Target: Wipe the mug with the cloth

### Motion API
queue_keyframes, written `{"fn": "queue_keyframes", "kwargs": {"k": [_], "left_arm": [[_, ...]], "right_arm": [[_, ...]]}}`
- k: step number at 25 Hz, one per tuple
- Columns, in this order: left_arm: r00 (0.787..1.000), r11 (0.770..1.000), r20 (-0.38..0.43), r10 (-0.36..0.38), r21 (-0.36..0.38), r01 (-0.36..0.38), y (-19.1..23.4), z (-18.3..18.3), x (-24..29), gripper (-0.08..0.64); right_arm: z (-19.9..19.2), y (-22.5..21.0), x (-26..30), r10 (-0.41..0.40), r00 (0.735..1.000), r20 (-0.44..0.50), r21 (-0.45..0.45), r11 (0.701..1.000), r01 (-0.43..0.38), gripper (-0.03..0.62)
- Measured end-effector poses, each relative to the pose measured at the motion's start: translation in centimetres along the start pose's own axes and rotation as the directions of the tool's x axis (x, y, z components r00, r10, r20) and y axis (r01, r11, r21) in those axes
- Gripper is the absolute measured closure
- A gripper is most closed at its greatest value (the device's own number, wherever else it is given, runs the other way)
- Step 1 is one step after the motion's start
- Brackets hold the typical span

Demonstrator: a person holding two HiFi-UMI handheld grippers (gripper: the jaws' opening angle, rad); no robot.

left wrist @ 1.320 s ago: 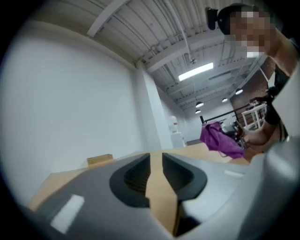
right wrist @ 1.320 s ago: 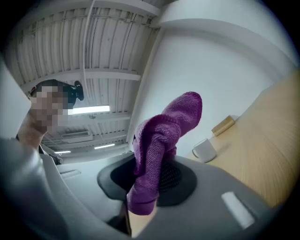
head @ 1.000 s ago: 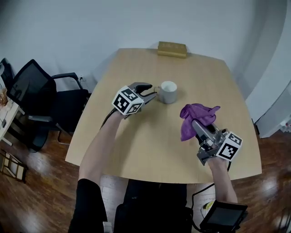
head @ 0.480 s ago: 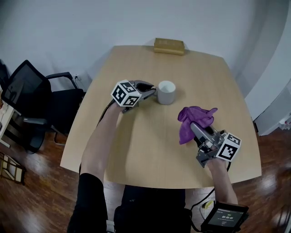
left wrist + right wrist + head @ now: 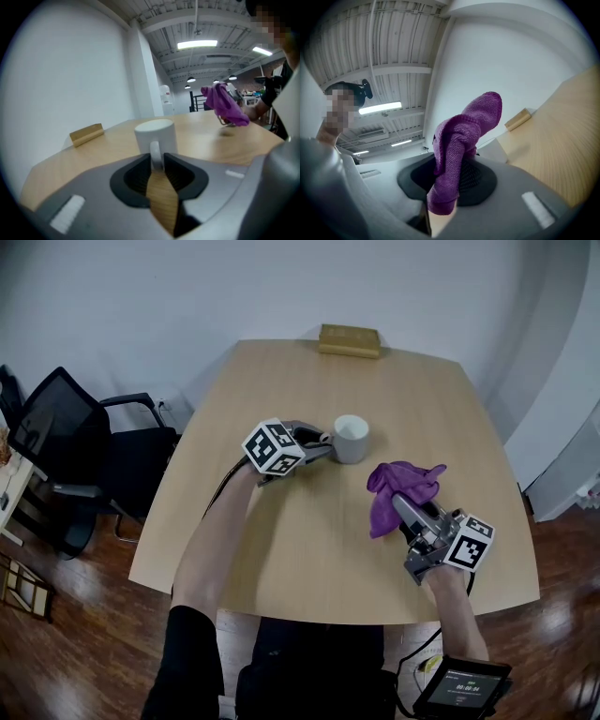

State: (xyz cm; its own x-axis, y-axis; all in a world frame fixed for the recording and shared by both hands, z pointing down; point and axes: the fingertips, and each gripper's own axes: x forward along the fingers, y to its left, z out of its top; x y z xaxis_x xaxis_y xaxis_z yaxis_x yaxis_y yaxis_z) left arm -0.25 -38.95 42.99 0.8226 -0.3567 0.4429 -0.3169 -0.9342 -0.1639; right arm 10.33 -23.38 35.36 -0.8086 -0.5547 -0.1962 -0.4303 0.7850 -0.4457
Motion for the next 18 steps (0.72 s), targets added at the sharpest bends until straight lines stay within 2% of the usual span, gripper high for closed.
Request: {"fn": "queue_keyframes", "kwargs": {"k": [2, 4, 7, 9, 12, 15, 18], "left_arm": [[1.000, 1.000, -0.007, 0.001, -0.011, -0.001, -0.1, -0.1, 0.1, 0.468], [1.000, 0.998, 0.023, -0.008, -0.058, 0.009, -0.4, 0.2, -0.2, 0.479], [0.988, 0.980, 0.150, -0.034, -0.187, 0.062, -1.7, 1.8, -1.0, 0.482], [0.970, 0.955, 0.238, -0.054, -0.272, 0.119, -3.1, 2.8, -1.6, 0.483], [0.931, 0.909, 0.354, -0.094, -0.350, 0.225, -5.3, 4.0, -2.6, 0.488], [0.887, 0.874, 0.446, -0.122, -0.375, 0.309, -6.9, 5.6, -3.6, 0.497], [0.850, 0.863, 0.508, -0.139, -0.358, 0.355, -8.4, 7.2, -4.6, 0.502]], "right_arm": [[-0.2, 0.0, 0.0, -0.007, 1.000, -0.001, 0.004, 1.000, 0.007, 0.500], [-0.1, -0.1, -0.1, -0.015, 1.000, 0.004, 0.004, 1.000, 0.015, 0.500], [0.3, -0.4, -0.9, -0.035, 0.999, 0.025, 0.001, 0.999, 0.035, 0.500], [0.4, -0.6, -1.3, -0.048, 0.998, 0.033, -0.001, 0.999, 0.048, 0.500], [0.3, -0.4, -1.1, -0.057, 0.998, 0.024, -0.015, 0.998, 0.058, 0.500], [0.6, 0.5, -0.3, -0.063, 0.998, 0.004, -0.085, 0.994, 0.063, 0.500], [1.3, 1.5, 0.6, -0.088, 0.996, -0.023, -0.227, 0.971, 0.081, 0.500]]}}
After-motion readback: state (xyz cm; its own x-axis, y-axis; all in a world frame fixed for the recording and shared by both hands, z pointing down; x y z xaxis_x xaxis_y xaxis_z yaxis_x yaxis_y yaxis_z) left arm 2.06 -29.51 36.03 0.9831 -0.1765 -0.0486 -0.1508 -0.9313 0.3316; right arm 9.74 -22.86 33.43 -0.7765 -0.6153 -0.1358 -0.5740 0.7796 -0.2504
